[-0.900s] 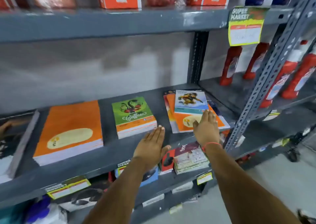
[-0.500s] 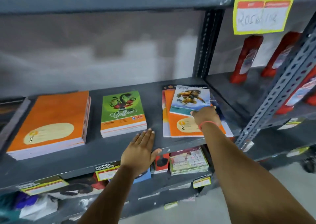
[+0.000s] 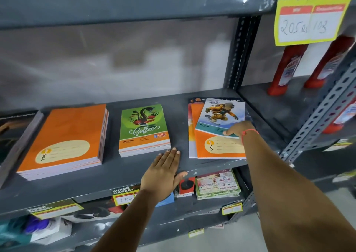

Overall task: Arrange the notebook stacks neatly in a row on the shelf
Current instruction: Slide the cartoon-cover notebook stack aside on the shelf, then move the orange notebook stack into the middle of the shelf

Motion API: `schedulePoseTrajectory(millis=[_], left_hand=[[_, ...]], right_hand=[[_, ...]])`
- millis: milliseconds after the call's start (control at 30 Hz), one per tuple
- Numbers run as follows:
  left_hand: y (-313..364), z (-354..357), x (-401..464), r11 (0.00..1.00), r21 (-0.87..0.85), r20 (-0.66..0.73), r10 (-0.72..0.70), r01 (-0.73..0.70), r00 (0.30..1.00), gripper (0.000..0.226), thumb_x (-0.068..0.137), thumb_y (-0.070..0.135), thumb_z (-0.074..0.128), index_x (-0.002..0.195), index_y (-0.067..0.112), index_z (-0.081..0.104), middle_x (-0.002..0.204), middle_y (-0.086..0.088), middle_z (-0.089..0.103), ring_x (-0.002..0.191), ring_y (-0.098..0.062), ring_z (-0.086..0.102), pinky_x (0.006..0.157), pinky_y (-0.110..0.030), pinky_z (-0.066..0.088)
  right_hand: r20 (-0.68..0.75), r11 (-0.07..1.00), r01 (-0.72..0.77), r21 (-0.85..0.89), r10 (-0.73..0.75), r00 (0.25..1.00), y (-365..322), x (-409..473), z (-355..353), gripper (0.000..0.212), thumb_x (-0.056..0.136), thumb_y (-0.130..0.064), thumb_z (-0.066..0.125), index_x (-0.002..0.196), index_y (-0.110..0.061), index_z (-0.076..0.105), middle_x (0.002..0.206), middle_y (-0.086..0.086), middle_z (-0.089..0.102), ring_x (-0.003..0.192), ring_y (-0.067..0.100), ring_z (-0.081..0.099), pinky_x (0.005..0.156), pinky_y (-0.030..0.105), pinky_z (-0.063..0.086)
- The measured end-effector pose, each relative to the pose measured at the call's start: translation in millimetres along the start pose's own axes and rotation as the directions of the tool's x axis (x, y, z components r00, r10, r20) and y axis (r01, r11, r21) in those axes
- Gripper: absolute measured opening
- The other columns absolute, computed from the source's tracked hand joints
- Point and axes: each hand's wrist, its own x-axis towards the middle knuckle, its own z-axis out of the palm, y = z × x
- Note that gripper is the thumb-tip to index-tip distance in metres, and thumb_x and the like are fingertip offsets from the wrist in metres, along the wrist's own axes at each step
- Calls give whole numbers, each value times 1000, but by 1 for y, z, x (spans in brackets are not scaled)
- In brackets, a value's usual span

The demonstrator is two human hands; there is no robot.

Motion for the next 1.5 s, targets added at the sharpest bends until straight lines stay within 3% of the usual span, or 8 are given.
schedulePoseTrajectory(millis=[100, 233, 333, 467, 900, 1100, 1333, 1500], left_hand=[[-2, 2, 0, 999, -33, -34, -18, 17, 999, 82, 87, 59, -1, 133, 10, 46, 140, -9, 51, 128, -21, 49, 108, -34, 35], [-9, 13, -2, 994, -105, -26, -9, 6, 1000, 86, 80, 68, 0, 147, 15, 4, 159, -4, 6, 146, -17, 3, 114, -26, -5], [-25, 15, -18, 982, -152, -41, -123, 116, 992, 98, 69, 72, -14, 147, 16, 4, 159, -3, 6, 146, -16, 4, 112, -25, -7], [-56, 18, -52, 958, -168, -74, -247, 232, 966, 111, 60, 74, -28, 147, 17, 8, 158, -1, 11, 145, -19, 13, 110, -26, -3], [-97, 25, -88, 903, -159, -108, -418, 400, 902, 106, 67, 70, -26, 146, 15, 17, 156, -3, 21, 144, -21, 17, 112, -33, -3], [-97, 23, -90, 906, -146, -100, -413, 398, 905, 93, 81, 65, -11, 138, 10, 38, 145, -9, 43, 135, -26, 39, 110, -39, 14], [-98, 21, -90, 905, -184, -60, -399, 383, 915, 99, 72, 70, -20, 145, 16, 20, 155, -3, 21, 144, -22, 18, 113, -35, -1], [-67, 4, -74, 982, -136, -298, -166, 131, 940, 49, 91, 45, 31, 104, 16, 69, 107, -3, 73, 93, -22, 70, 84, -38, 55]], right_hand=[[72, 994, 0, 111, -8, 997, 3, 3, -3, 17, 86, -3, 55, 102, -4, 50, 80, 15, 53, 89, 30, 57, 87, 36, 45], [146, 872, -115, 475, 50, 988, 15, 4, -4, 15, 88, -1, 51, 75, -8, 49, 90, 12, 61, 96, 20, 58, 94, 36, 50], [203, 802, -126, 584, 6, 979, 6, -3, 1, 15, 87, -3, 55, 74, -10, 53, 80, 6, 57, 73, 15, 52, 64, 26, 49], [267, 796, -84, 600, -101, 958, -13, -21, 16, 17, 87, -1, 54, 76, -13, 52, 75, 5, 55, 68, 14, 50, 59, 24, 44], [447, 953, 106, 282, -228, 865, -57, -73, 127, 16, 88, -3, 54, 74, -11, 52, 69, 5, 68, 64, 14, 61, 42, 18, 44], [250, 920, 391, -28, -372, 894, -49, -67, 145, 17, 85, -15, 60, 90, 1, 64, 106, 20, 68, 98, 32, 66, 83, 39, 57], [157, 791, 525, -313, -503, 850, -41, -73, 142, 21, 83, -21, 62, 97, -6, 63, 107, 14, 66, 89, 24, 63, 52, 18, 43], [-48, 726, 453, -517, -553, 832, -17, -64, 100, 34, 88, -19, 49, 118, -4, 52, 121, 21, 53, 110, 39, 50, 88, 39, 44]])
